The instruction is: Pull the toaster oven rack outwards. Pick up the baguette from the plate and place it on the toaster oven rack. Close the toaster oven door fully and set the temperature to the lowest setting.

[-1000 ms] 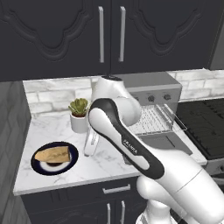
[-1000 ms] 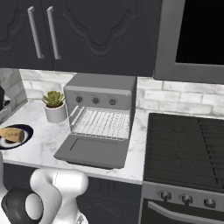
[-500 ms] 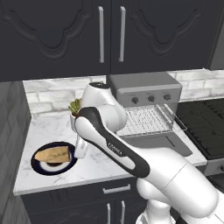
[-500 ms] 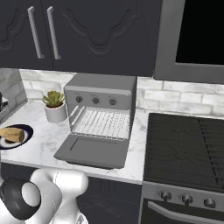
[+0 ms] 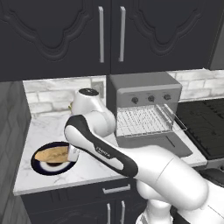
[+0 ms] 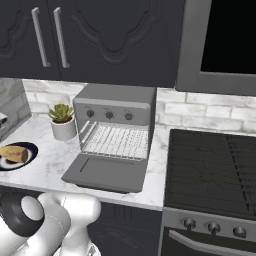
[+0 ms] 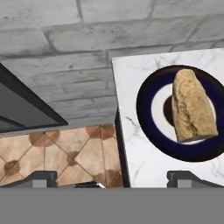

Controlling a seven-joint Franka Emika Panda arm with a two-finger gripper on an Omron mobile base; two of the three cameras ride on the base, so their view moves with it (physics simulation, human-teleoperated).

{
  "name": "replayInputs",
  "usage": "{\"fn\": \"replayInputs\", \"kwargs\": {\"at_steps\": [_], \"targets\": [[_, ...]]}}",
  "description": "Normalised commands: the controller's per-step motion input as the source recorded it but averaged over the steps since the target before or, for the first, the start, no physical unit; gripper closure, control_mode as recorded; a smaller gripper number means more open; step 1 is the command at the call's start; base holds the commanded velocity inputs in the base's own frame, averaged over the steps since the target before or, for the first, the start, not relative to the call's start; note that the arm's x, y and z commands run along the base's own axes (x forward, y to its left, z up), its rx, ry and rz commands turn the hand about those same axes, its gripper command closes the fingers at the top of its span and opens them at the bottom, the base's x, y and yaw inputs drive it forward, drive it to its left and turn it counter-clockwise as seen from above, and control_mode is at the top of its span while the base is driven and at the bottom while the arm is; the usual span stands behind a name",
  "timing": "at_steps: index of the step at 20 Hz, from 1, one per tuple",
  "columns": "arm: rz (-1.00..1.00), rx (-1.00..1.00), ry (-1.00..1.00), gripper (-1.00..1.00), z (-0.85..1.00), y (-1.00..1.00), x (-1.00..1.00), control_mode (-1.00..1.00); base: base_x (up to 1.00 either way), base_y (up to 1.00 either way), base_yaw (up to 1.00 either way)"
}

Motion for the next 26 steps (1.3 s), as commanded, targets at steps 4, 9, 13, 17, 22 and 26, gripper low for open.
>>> {"fn": "replayInputs", "kwargs": {"at_steps": [4,9,13,17,22,26], "targets": [[0.05,0.0,0.0,-1.0,-0.06,0.09,0.3,-1.0,0.0,0.0,0.0],[0.05,-0.01,0.0,-1.0,-0.03,0.15,0.28,-1.0,0.0,0.0,0.0],[0.01,-0.06,0.0,-1.0,-0.06,0.32,0.17,-1.0,0.0,0.0,0.0],[0.0,-0.08,0.0,-1.0,-0.13,0.4,0.12,-1.0,0.0,0.0,0.0],[0.0,-0.07,0.0,-1.0,-0.19,0.27,0.12,-1.0,0.0,0.0,0.0],[0.0,-0.03,0.0,-1.0,-0.18,0.06,0.21,-1.0,0.0,0.0,0.0]]}}
